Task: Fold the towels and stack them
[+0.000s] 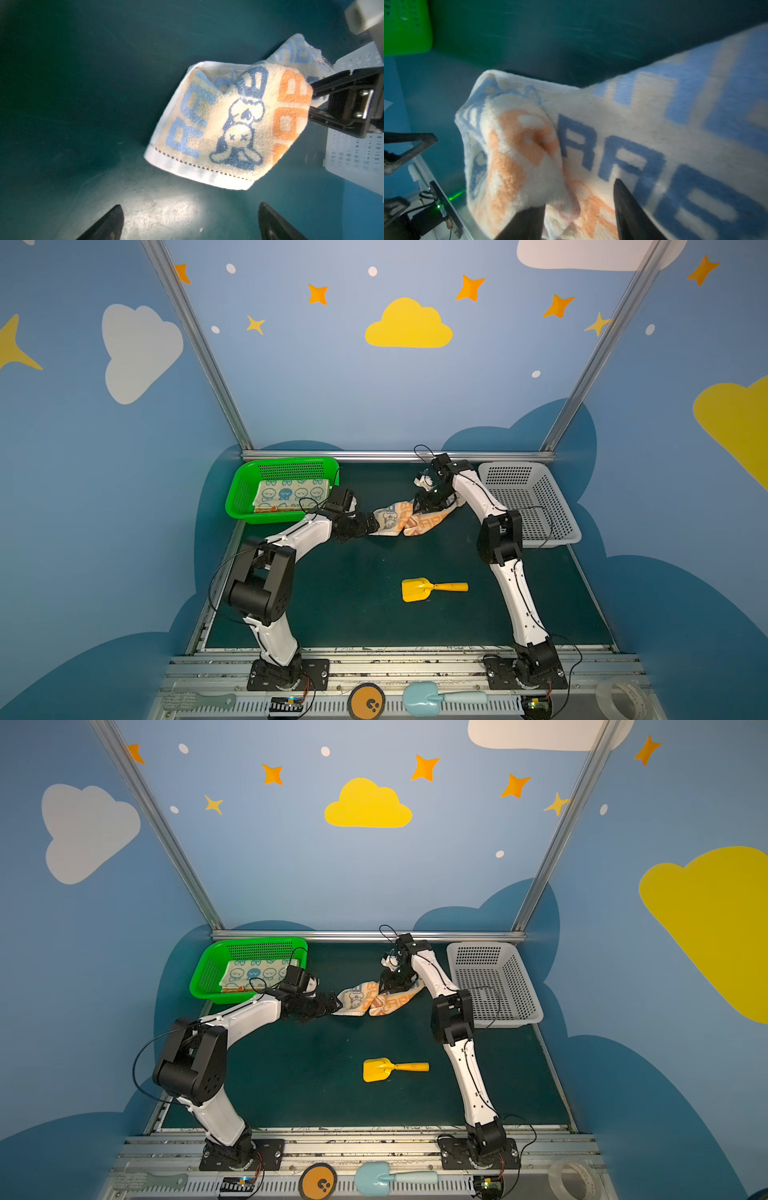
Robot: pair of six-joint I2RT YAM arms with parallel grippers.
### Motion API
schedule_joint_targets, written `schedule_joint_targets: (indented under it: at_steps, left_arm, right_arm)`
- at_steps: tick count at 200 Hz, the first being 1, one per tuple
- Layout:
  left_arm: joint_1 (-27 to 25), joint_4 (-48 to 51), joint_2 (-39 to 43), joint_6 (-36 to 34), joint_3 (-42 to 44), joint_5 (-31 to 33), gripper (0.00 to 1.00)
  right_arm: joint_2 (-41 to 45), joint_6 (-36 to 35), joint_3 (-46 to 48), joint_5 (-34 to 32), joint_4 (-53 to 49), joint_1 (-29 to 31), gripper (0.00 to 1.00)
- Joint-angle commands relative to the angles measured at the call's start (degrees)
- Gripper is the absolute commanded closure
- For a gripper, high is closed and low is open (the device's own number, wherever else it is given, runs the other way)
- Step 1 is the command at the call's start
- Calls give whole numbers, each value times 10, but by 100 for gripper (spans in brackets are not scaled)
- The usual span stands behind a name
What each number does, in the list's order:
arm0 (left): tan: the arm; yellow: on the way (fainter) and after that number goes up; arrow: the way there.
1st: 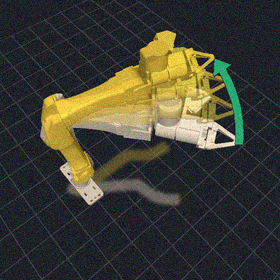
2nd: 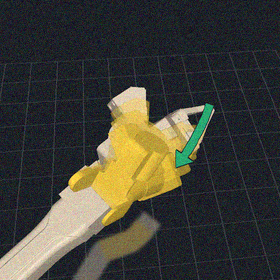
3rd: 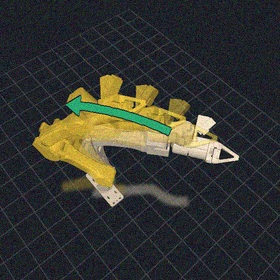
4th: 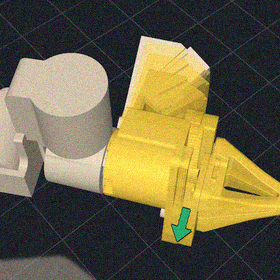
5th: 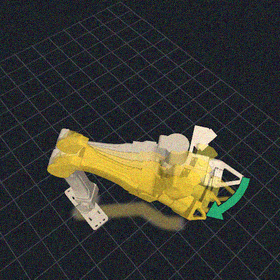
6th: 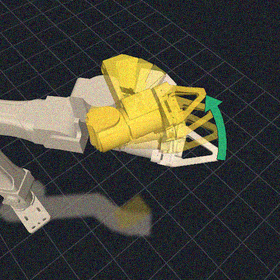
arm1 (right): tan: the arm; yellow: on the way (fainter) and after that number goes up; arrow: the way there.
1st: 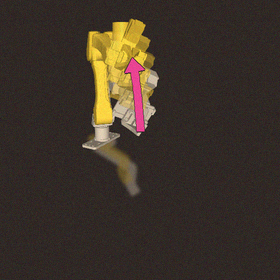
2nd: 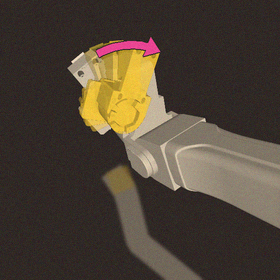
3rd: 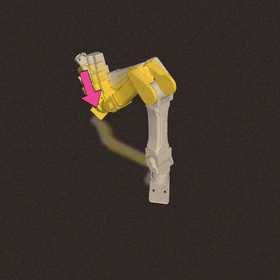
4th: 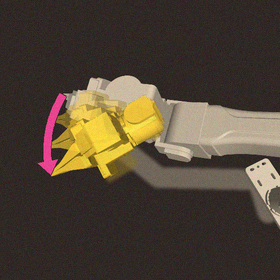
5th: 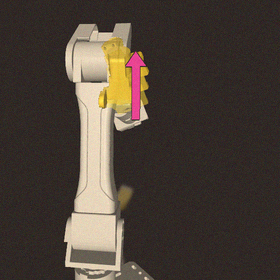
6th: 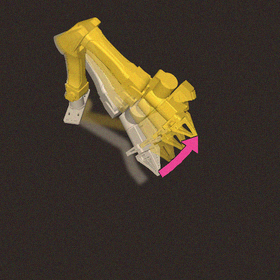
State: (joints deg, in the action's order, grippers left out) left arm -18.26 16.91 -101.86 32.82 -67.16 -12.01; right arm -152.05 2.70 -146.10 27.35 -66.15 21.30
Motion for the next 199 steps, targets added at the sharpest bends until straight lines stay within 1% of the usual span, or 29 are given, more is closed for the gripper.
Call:
schedule_joint_targets:
  at_steps: [1,20,34,47,66,86,101,115,137,162,172,180,199]
  left_arm:
    - [-15,13,-17,-7,-30,-1,1]
    - [-29,18,-29,-14,-45,-3,0]
    - [-40,21,-36,-18,-48,-2,1]
    - [-42,21,-46,-20,-52,0,1]
    - [-40,22,-74,-24,-68,-1,1]
    - [-40,27,-112,-35,-99,-6,1]
    - [-38,44,-139,-47,-126,5,2]
    - [-33,59,-153,-54,-141,7,9]
    - [-28,57,-147,-57,-131,23,10]
    - [-24,64,-147,-68,-124,49,14]
    - [-22,64,-152,-71,-123,56,16]
    - [-21,62,-159,-71,-122,51,18]
    - [-20,63,-181,-72,-125,34,27]
  right_arm:
    - [38,23,-8,-4,14,0,38]
    - [105,26,73,-19,42,3,36]
    - [167,27,163,-37,73,10,35]
    - [221,30,248,-36,109,17,34]
    - [271,54,343,-28,149,30,39]
    - [287,80,396,-20,172,43,43]
    - [267,98,399,-20,166,50,47]
    - [238,109,369,-25,132,56,50]
    - [190,107,312,-33,82,68,50]
    - [155,120,280,-55,75,74,51]
    - [146,130,271,-70,74,74,54]
    - [141,138,268,-78,77,73,56]
    - [133,149,260,-95,76,70,64]
